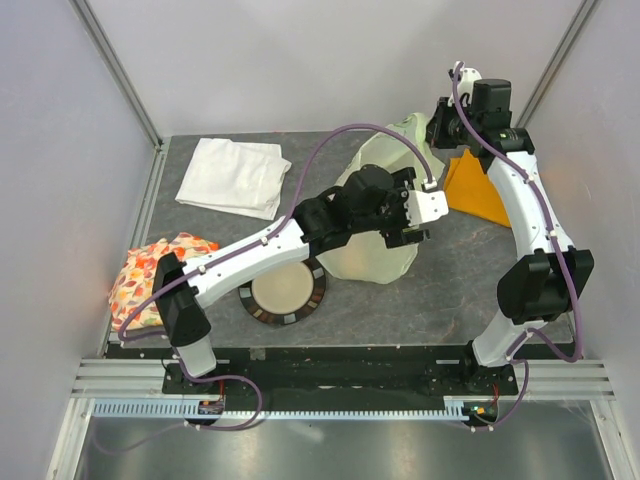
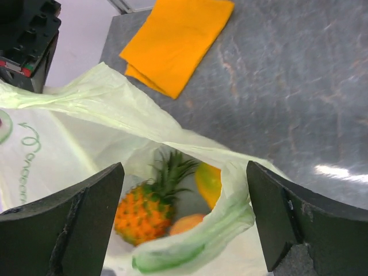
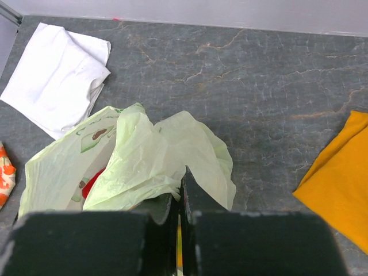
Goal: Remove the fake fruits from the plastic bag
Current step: Adjust the plastic bag at the center of the board.
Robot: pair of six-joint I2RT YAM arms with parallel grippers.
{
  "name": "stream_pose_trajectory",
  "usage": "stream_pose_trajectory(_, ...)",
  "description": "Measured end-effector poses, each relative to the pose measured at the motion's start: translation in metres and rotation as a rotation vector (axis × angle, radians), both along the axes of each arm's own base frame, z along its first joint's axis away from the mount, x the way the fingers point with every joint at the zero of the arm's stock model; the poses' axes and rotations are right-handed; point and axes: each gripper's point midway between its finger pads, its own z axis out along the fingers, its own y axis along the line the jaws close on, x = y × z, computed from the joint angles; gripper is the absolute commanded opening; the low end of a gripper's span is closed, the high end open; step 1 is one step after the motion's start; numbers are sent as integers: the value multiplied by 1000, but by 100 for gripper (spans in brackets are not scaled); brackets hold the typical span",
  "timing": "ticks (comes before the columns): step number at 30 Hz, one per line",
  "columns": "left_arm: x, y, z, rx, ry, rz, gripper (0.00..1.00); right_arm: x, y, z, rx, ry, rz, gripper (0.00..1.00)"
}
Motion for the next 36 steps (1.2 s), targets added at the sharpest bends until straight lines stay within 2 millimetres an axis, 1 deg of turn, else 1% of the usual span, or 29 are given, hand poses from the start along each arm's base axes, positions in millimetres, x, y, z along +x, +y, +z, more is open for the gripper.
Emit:
stream_pose_trajectory(2,4,5,-7,43,-21,-18,90,0,0,0,5,2,-3,0)
stream_pose_trajectory(4,3,12,-19,101,-11,-56,89,0,0,0,7,4,-3,0)
stream_pose_trajectory(6,-1,21,-30,143,32,-102,85,0,0,0,9,4,-3,0)
stream_pose_trajectory(9,-7,36,-43,195,93,-142,75,0,0,-1,11,8,-4,0)
stream_pose_trajectory(10,-7,41,-46,211,103,-146,60,1,0,-2,13,11,-4,0)
stream_pose_trajectory(11,-6,45,-49,226,108,-147,43,2,1,-4,15,16,-5,0)
stream_pose_trajectory(12,-6,48,-51,239,111,-148,19,3,1,-5,19,20,-6,0)
stream_pose_trajectory(13,-5,52,-54,253,114,-150,2,4,1,-8,21,25,-7,0)
stream_pose_trajectory(15,-1,58,-59,272,126,-145,2,9,2,-15,22,35,-6,0)
stream_pose_trajectory(17,12,60,-61,279,132,-137,2,16,2,-24,19,52,-6,0)
stream_pose_trajectory(18,22,60,-60,276,137,-122,2,20,2,-26,18,55,-7,0)
stream_pose_trajectory(19,38,60,-57,264,134,-101,1,29,2,-28,15,56,-10,0)
stream_pose_trajectory(21,77,64,-48,232,129,-31,2,48,2,-26,13,37,-19,0)
stream_pose_trajectory(23,124,73,-30,171,114,68,2,69,-2,-19,8,-1,-39,0)
stream_pose_trajectory(24,149,79,-18,133,102,118,2,78,-4,-13,7,-27,-47,0)
stream_pose_trajectory(26,193,95,16,44,41,215,1,93,-9,1,-1,-80,-70,0)
stream_pose_trajectory(28,223,114,46,-21,-31,282,2,101,-15,17,-11,-133,-89,0)
stream_pose_trajectory(30,239,130,76,-82,-109,326,2,106,-21,35,-24,-189,-110,0)
stream_pose_trajectory(32,239,132,96,-120,-154,326,2,108,-28,52,-39,-244,-124,0)
stream_pose_trajectory(34,231,126,108,-146,-177,303,2,106,-34,64,-56,-278,-133,0)
stream_pose_trajectory(36,214,119,108,-149,-167,264,1,99,-39,68,-72,-291,-135,0)
